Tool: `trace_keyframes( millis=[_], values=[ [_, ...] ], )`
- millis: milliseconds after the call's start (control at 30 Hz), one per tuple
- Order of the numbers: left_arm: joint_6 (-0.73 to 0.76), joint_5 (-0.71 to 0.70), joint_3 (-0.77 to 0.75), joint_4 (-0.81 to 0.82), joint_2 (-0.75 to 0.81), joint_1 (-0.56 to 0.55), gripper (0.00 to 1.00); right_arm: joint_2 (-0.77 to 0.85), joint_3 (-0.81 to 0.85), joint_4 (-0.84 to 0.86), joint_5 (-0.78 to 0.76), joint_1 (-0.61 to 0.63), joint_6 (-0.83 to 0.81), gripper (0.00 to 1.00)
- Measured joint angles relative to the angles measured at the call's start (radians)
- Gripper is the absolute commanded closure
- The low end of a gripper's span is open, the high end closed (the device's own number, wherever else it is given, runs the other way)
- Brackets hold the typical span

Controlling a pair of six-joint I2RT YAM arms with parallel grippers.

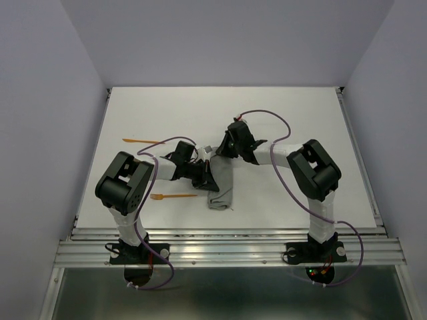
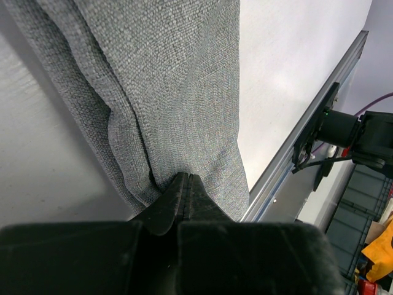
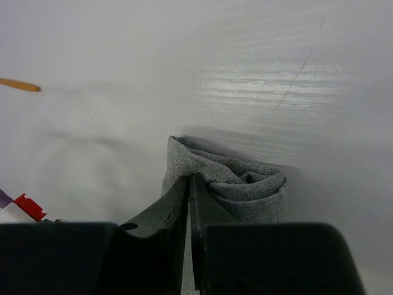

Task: Fold the napkin into a case and place the utensils inside
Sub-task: Smooth out the smaller rectangle-folded napkin at the center of the board.

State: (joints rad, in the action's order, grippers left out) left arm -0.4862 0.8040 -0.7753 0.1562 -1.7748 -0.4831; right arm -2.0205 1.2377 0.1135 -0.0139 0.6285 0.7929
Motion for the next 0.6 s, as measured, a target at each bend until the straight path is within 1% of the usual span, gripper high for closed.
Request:
trace_keyframes(
  millis=[267,467,500,567,600],
  values=[
    [0.000,0.000,0.000,-0.002,0.000,0.000,1.00,-0.013,-0.008,0.014,-0.001,0.000,-0.004,0.90],
    [0.003,-0.023,-0.026,-0.066,0.022,-0.001,1.00,-0.013,0.013,-0.015,0.000,0.000,-0.045,0.88],
    [0.006,-0.031,-0.041,-0.092,0.043,-0.002,0.89,-0.013,0.034,-0.040,0.000,0.000,-0.062,0.87],
    [0.009,-0.044,-0.063,-0.122,0.075,-0.002,0.76,-0.012,0.053,-0.064,-0.001,0.000,-0.083,0.83],
    [0.011,-0.048,-0.073,-0.132,0.092,-0.002,0.74,-0.009,0.070,-0.077,0.000,0.000,-0.093,0.82]
  ],
)
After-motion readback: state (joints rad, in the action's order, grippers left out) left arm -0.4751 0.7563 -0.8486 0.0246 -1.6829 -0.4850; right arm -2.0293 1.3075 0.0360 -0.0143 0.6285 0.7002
